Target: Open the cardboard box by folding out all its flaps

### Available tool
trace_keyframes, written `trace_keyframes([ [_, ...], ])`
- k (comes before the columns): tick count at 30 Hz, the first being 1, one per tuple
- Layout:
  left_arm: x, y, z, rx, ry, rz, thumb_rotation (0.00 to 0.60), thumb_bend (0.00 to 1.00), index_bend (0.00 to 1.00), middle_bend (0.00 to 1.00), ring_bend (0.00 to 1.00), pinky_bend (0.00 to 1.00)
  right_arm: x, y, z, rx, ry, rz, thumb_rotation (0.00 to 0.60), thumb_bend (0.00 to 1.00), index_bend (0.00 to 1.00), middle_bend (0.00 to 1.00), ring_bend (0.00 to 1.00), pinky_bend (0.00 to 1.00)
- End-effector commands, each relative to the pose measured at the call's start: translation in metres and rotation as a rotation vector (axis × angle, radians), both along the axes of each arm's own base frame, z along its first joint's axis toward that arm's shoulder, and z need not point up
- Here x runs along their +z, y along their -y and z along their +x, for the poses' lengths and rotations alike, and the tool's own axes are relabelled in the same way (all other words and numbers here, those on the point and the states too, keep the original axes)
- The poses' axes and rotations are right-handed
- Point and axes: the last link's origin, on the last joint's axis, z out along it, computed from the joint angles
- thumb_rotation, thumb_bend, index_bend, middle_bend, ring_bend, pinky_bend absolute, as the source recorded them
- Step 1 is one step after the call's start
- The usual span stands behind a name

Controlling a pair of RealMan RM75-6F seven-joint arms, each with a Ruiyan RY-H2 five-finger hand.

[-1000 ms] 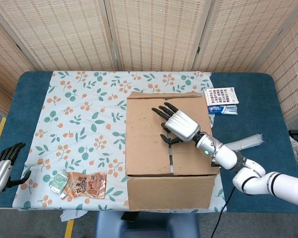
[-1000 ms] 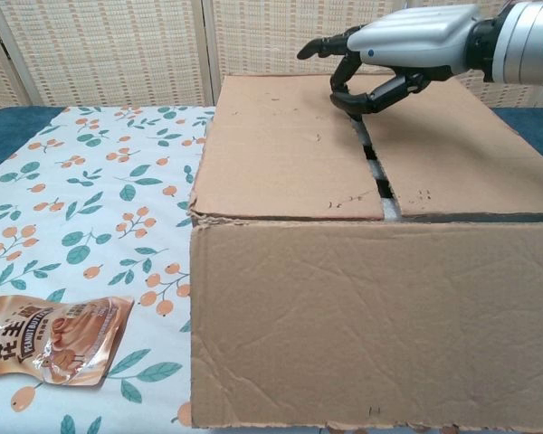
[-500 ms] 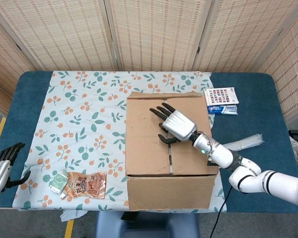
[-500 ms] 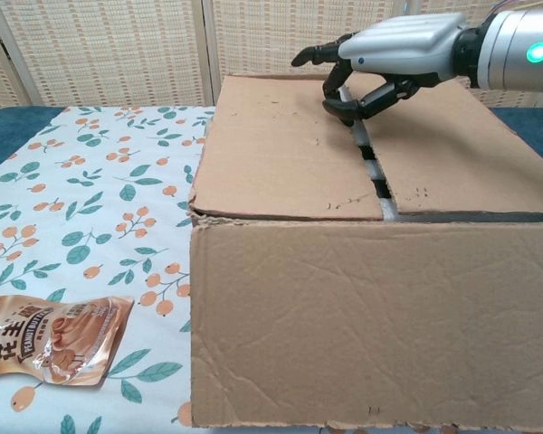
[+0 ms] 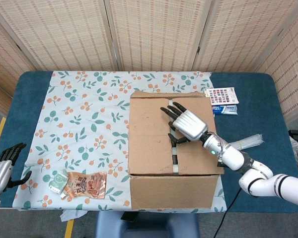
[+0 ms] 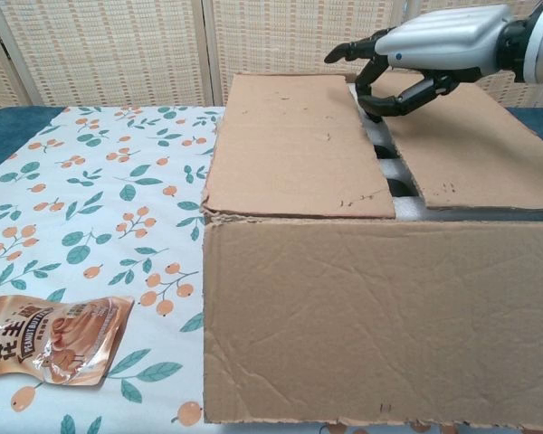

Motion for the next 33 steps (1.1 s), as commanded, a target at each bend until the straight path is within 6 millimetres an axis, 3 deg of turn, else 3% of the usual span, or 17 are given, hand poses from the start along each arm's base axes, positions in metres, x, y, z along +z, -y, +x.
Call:
trace_keyframes([
  [1,0.0,0.0,0.0,0.0,-0.001,-0.002,0.6,0.42,0.0,0.08,0.0,0.0,0.01,-0.001,0.0,0.001,0.027,-0.019,0.127,0.59,0.53,0.0,0.0,0.0],
  [8,-0.002,0.0,0.001,-0.003,-0.007,-0.006,0.6,0.42,0.0,0.08,0.0,0.0,0.037,-0.007,-0.004,-0.002,0.071,-0.075,0.128,0.59,0.53,0.0,0.0,0.0],
  [22,-0.013,-0.006,0.003,-0.006,-0.03,-0.042,0.6,0.42,0.0,0.08,0.0,0.0,0.095,-0.045,-0.024,-0.006,0.141,-0.195,0.127,0.59,0.53,0.0,0.0,0.0],
  [33,-0.024,-0.01,0.004,-0.006,-0.058,-0.078,0.6,0.42,0.0,0.08,0.0,0.0,0.145,-0.084,-0.067,-0.073,0.188,-0.301,0.126,0.59,0.53,0.0,0.0,0.0],
])
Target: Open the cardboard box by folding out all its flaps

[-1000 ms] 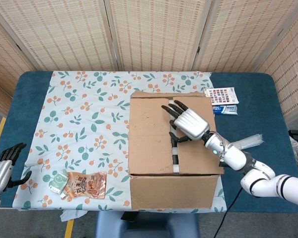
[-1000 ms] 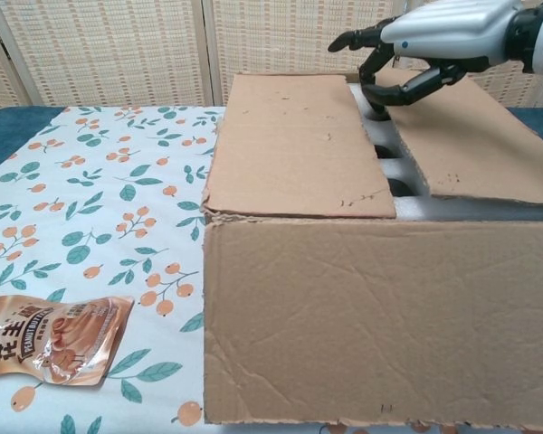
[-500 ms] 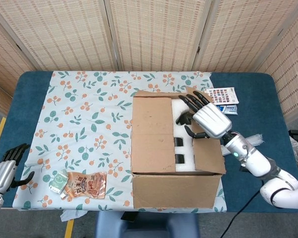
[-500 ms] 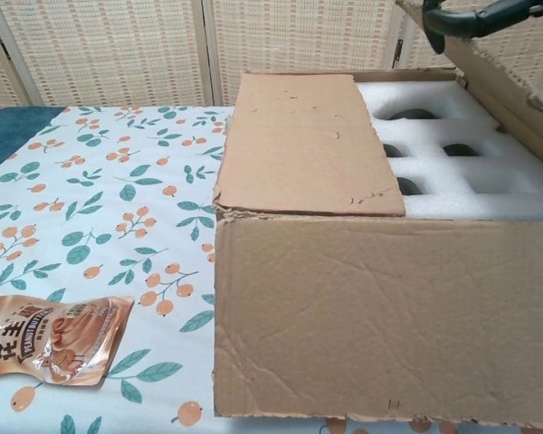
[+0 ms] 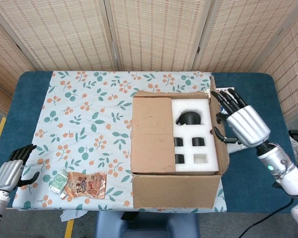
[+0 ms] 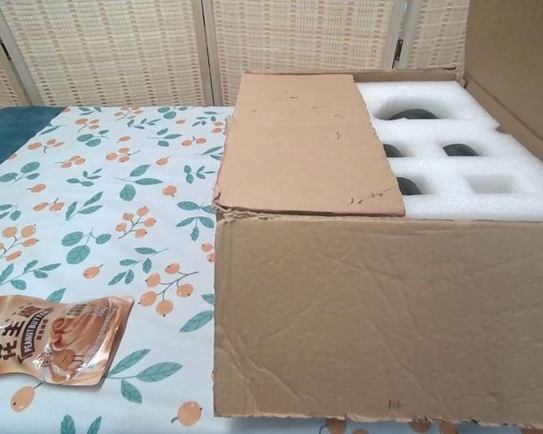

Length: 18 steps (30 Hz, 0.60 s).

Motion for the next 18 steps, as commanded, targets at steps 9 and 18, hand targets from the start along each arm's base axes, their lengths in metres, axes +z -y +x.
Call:
trace_keyframes([
  [9,-0.01,-0.005,0.001,0.009,-0.025,-0.029,0.6,0.42,0.0,0.08,0.0,0.0,0.033,-0.045,-0.063,-0.131,0.022,-0.051,0.124,0.59,0.53,0.0,0.01,0.0],
  [18,-0.016,-0.008,0.009,-0.042,-0.016,-0.02,0.6,0.42,0.0,0.08,0.01,0.0,0.04,-0.076,-0.107,-0.19,0.038,-0.082,0.121,0.59,0.5,0.0,0.02,0.0],
])
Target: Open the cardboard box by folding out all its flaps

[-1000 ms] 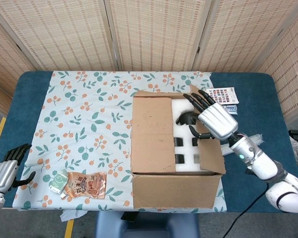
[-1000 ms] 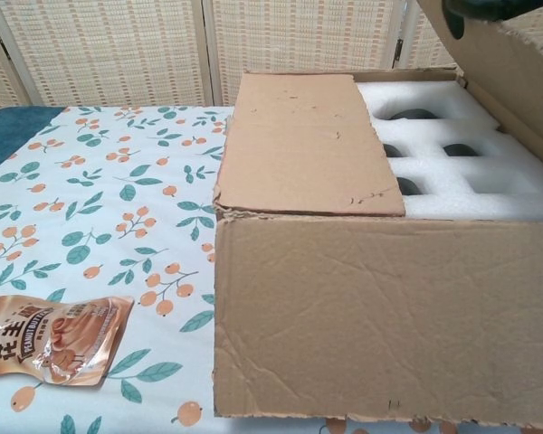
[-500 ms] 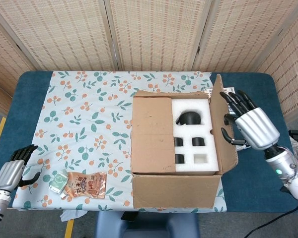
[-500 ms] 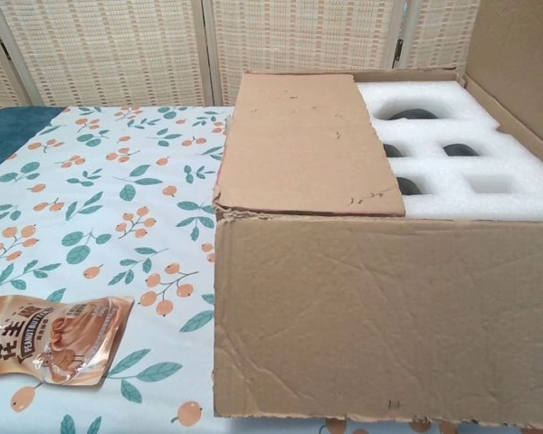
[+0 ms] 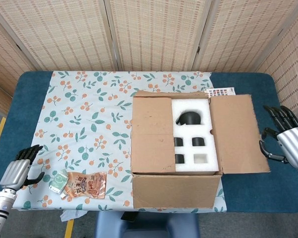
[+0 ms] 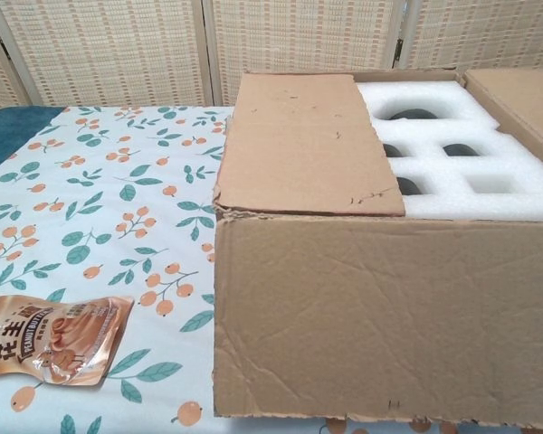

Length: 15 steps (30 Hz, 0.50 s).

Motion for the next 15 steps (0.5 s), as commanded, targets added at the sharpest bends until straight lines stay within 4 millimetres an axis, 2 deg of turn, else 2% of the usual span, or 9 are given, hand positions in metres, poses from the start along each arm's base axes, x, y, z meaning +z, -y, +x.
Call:
trace_keyframes([
  [1,-0.001,-0.002,0.007,-0.05,0.03,0.02,0.6,0.42,0.0,0.08,0.01,0.0,-0.004,-0.012,-0.014,-0.01,0.012,-0.01,0.144,0.59,0.45,0.0,0.02,0.0],
  [4,0.004,-0.003,0.019,-0.133,0.08,0.058,0.6,0.42,0.01,0.08,0.02,0.0,-0.011,-0.025,-0.024,-0.027,0.047,-0.036,0.223,0.59,0.31,0.0,0.0,0.0],
  [8,0.014,-0.011,0.046,-0.289,0.108,0.05,0.6,0.45,0.15,0.08,0.01,0.0,-0.024,-0.047,-0.039,-0.099,0.111,-0.1,0.241,0.59,0.26,0.0,0.0,0.0],
  [9,0.015,-0.013,0.055,-0.324,0.118,0.04,0.6,0.5,0.17,0.08,0.01,0.0,-0.027,-0.051,-0.041,-0.114,0.138,-0.116,0.243,0.59,0.26,0.0,0.0,0.0],
  [11,0.021,-0.019,0.078,-0.401,0.143,0.013,0.6,0.68,0.25,0.08,0.01,0.0,-0.035,-0.057,-0.047,-0.137,0.2,-0.137,0.258,0.59,0.26,0.0,0.0,0.0],
  [15,0.029,-0.037,0.119,-0.523,0.157,-0.011,0.6,0.88,0.31,0.07,0.0,0.0,-0.042,-0.061,-0.054,-0.151,0.283,-0.145,0.277,0.59,0.26,0.0,0.0,0.0],
])
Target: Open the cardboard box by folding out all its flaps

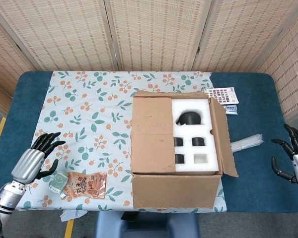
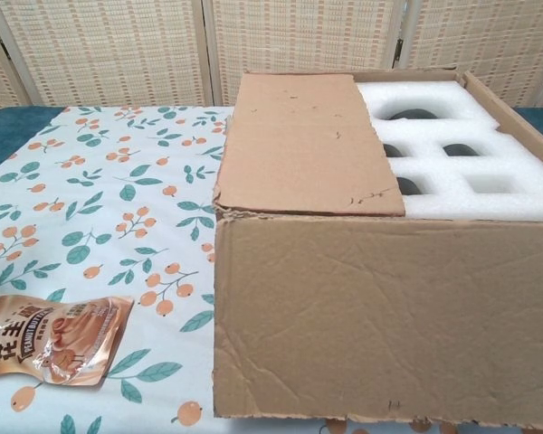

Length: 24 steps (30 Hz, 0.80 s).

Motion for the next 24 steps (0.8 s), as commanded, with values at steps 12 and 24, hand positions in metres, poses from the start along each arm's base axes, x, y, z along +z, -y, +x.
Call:
trace_keyframes([
  [12,-0.026,-0.059,0.134,-0.294,-0.069,-0.192,0.6,1.0,0.43,0.03,0.0,0.0,0.027,-0.038,-0.015,0.034,0.215,-0.172,0.307,0.59,0.27,0.0,0.0,0.0],
  [24,-0.079,-0.098,0.226,-0.434,-0.097,-0.23,0.6,1.0,0.47,0.01,0.0,0.0,0.059,-0.054,-0.033,0.038,0.351,-0.259,0.306,0.59,0.29,0.0,0.0,0.0],
])
